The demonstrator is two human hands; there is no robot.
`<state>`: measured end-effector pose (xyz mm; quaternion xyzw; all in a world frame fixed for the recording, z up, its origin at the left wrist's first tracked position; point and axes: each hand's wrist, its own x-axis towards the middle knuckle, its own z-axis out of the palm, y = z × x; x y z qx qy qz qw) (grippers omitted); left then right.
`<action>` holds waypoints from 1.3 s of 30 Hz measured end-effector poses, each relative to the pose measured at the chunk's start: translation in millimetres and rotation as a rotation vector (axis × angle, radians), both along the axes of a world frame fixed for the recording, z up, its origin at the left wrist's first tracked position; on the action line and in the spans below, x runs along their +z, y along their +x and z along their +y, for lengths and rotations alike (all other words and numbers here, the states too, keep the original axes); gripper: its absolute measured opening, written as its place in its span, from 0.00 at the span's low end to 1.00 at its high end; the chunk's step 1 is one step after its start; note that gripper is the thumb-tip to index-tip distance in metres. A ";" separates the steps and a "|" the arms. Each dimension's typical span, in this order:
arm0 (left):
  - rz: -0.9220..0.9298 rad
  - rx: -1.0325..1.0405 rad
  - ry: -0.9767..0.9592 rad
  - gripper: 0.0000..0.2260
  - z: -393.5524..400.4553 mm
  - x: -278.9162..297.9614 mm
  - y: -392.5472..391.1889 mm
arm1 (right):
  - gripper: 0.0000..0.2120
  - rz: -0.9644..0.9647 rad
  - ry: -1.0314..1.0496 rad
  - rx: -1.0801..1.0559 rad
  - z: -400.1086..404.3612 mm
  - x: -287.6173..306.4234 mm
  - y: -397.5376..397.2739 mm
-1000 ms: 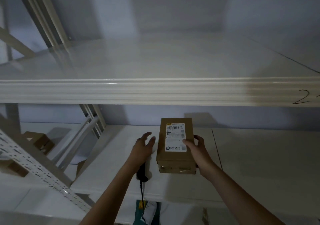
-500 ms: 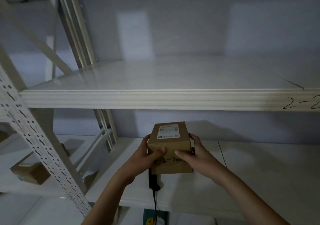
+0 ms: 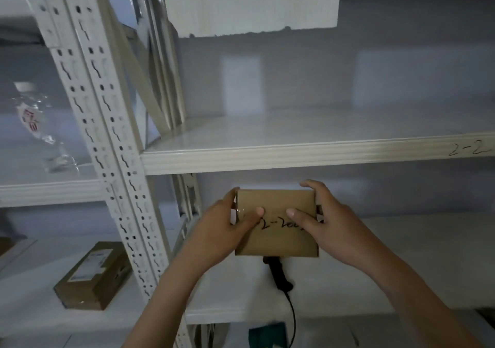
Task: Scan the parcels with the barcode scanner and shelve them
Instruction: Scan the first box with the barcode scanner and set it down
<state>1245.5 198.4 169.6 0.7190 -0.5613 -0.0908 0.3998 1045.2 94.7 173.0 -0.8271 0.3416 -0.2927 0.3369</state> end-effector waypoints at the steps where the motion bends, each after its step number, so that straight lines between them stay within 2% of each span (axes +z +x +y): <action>1: -0.023 0.009 -0.019 0.15 9.5 11.0 2.2 | 0.29 -0.013 -0.010 -0.016 8.0 7.9 2.6; 5: -0.049 -0.002 -0.083 0.22 43.6 53.0 5.8 | 0.20 -0.099 -0.077 -0.022 39.0 49.2 8.0; 8: -0.094 0.038 -0.151 0.21 65.1 83.8 2.0 | 0.15 -0.165 -0.141 -0.019 56.8 83.4 5.7; 14: -0.094 0.110 -0.296 0.26 96.7 136.9 -3.9 | 0.18 -0.259 -0.258 0.026 79.8 137.2 2.6; 18: -0.122 0.150 -0.362 0.17 72.9 153.9 11.0 | 0.21 -0.301 -0.280 0.025 60.6 149.5 33.2; 20: -0.118 0.181 -0.407 0.23 45.3 150.5 28.7 | 0.22 -0.302 -0.305 0.023 40.1 148.0 57.3; 22: -0.090 0.217 -0.423 0.28 17.7 142.0 47.0 | 0.23 -0.285 -0.298 0.020 17.7 144.1 83.1; 26: -0.067 0.239 -0.441 0.27 -24.9 121.5 79.3 | 0.23 -0.246 -0.269 0.032 -21.2 133.3 123.9; 32: -0.274 0.290 -0.416 0.21 -64.8 115.3 113.8 | 0.16 -0.116 -0.473 -0.024 -60.1 128.1 173.5; 36: -0.566 0.433 -0.326 0.22 -93.7 120.2 137.3 | 0.21 0.047 -0.680 -0.119 -87.8 132.4 209.1; 39: -0.624 0.445 -0.171 0.28 -115.8 127.1 151.3 | 0.26 0.156 -0.744 -0.110 -103.9 135.2 234.8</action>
